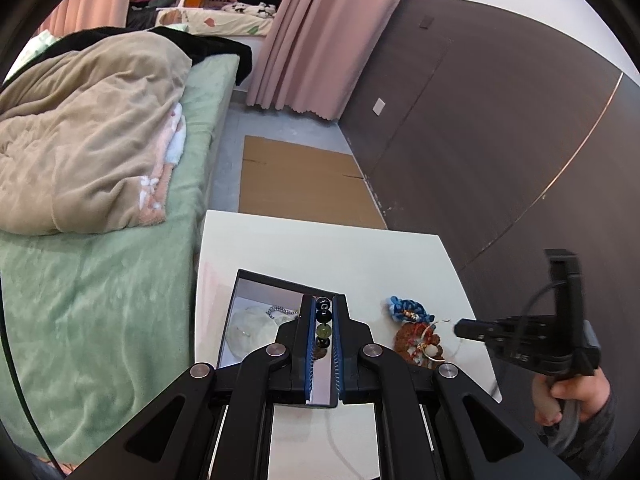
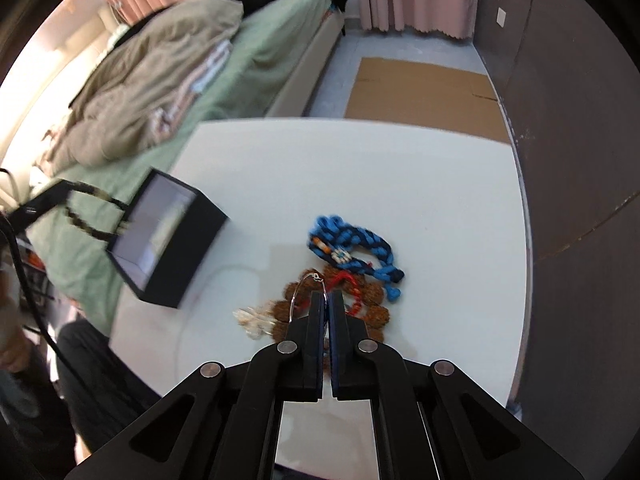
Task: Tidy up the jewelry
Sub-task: 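Release the beaded bracelet into the box with the left gripper while the right gripper releases the bangle there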
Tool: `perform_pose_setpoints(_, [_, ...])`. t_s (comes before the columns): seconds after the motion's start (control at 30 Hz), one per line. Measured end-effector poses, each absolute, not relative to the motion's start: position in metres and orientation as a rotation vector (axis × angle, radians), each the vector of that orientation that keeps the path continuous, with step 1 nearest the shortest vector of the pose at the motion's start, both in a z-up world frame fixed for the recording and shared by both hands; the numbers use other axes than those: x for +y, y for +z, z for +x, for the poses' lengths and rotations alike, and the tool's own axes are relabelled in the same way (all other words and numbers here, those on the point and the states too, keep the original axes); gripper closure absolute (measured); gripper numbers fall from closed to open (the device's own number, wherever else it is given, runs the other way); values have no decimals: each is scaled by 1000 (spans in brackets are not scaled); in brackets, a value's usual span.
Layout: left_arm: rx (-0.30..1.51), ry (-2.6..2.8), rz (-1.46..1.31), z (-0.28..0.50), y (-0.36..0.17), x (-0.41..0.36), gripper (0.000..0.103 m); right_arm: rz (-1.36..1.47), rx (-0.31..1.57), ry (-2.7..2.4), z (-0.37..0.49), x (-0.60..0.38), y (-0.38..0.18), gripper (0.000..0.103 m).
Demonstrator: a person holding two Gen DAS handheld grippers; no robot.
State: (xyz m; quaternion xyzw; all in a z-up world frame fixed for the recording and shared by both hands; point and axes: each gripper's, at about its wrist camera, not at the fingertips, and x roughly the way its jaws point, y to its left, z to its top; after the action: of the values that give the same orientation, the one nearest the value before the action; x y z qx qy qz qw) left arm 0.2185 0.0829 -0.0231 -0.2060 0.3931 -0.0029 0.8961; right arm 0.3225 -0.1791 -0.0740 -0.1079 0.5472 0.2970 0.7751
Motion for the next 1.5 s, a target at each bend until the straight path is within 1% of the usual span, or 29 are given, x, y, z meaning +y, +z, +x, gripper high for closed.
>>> perform_pose_setpoints(0.33, [853,-79,-508,242,-41,80,95,-170,1116,672,319,-159,-39,100])
perform_pose_setpoints(0.37, [864,-80,-520,244,-44,81,94,-166,1113,679,317,-158,-36,100])
perform_pose_setpoints(0.43, [922,-57,-532,248,-54,85,87,-162,1106,690,315,-152,-33,100])
perform_pose_setpoints(0.5, [940,-33,-556,246,-58,92,69,-152,1102,708,312,-146,-30,100])
perform_pose_setpoints(0.53, [929,-22,-573,242,-59,97,64,-147,1099,719,311,-143,-28,100])
perform_pose_setpoints(0.57, [919,-12,-579,239,-59,101,54,-145,1094,730,309,-140,-26,100])
perform_pose_setpoints(0.6, [906,5,-583,234,-58,106,47,-143,1091,742,307,-135,-24,100])
perform_pose_setpoints(0.63, [893,16,-588,229,-56,110,45,-141,1089,753,306,-131,-24,100])
perform_pose_setpoints(0.87, [851,48,-597,206,-43,132,45,-147,1084,821,299,-91,-24,100])
perform_pose_setpoints(1.23, [822,87,-580,180,-30,152,45,-115,1136,919,301,-37,-48,99])
perform_pose_setpoints(1.27, [822,89,-581,179,-30,153,45,-113,1151,916,304,-35,-53,89])
perform_pose_setpoints(1.3, [823,90,-581,179,-30,153,45,-124,1177,884,308,-32,-62,76])
perform_pose_setpoints(1.33, [824,92,-580,178,-30,153,45,-137,1198,825,312,-32,-69,47])
perform_pose_setpoints(1.37, [824,90,-577,177,-30,152,45,-135,1193,781,314,-35,-72,38])
perform_pose_setpoints(1.5, [831,82,-561,177,-30,147,45,-93,1187,799,310,-52,-71,38])
